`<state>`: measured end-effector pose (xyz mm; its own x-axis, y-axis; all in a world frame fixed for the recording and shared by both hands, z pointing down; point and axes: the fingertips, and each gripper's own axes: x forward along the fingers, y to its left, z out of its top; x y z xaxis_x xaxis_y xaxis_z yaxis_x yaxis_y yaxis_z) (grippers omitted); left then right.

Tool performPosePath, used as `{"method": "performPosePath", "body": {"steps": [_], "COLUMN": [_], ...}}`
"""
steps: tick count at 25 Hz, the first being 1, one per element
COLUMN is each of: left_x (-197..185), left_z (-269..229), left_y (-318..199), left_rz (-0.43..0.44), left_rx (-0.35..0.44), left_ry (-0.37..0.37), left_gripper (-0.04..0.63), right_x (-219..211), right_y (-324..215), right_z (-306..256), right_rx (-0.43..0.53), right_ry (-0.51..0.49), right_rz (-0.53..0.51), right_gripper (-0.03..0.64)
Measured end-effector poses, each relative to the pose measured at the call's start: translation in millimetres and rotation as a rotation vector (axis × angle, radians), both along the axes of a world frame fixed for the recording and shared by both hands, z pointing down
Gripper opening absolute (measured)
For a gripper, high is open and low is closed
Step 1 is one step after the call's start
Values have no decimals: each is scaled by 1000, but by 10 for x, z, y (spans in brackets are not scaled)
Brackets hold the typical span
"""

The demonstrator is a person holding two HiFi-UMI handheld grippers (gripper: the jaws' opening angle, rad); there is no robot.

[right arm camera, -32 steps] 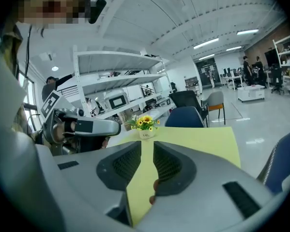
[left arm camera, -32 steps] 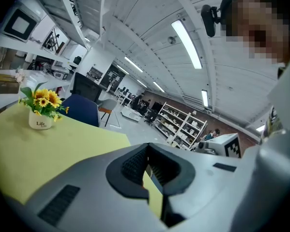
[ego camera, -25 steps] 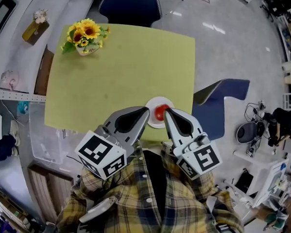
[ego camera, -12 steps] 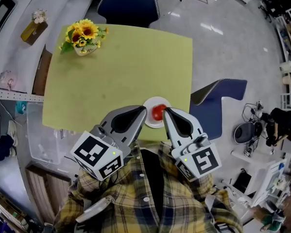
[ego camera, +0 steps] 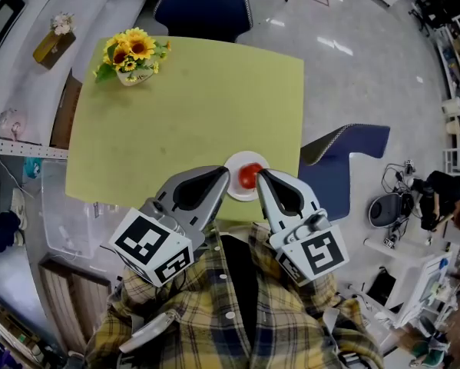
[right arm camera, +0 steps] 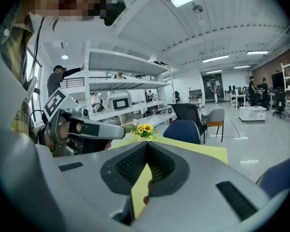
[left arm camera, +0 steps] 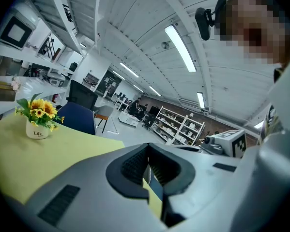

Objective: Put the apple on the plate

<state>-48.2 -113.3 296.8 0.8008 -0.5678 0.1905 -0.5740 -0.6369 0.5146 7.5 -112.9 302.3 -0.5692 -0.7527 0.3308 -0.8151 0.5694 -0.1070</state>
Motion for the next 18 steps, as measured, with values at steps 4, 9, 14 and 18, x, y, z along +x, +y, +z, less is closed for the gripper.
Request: {"method": "performPosePath", "body": {"steps": [4, 9, 14, 18], "left_x": [-15, 29, 1, -58], "left_z": [-4, 14, 41, 44], "left_y": [3, 14, 61, 56], "left_rz": [-6, -1, -7, -26], "left_rx": [1, 2, -12, -12], "left_ry": [0, 6, 13, 19], "left_gripper": [8, 8, 8, 8], "right_x": [10, 51, 16, 28], "right_y": [8, 21, 82, 97], "right_z": [10, 62, 114, 109], "right_rx": [-2, -19, -41, -41], "right_ry": [-2, 8, 7, 11], "right_rz": [2, 10, 7, 8], "right_gripper": [-5, -5, -5, -5]}}
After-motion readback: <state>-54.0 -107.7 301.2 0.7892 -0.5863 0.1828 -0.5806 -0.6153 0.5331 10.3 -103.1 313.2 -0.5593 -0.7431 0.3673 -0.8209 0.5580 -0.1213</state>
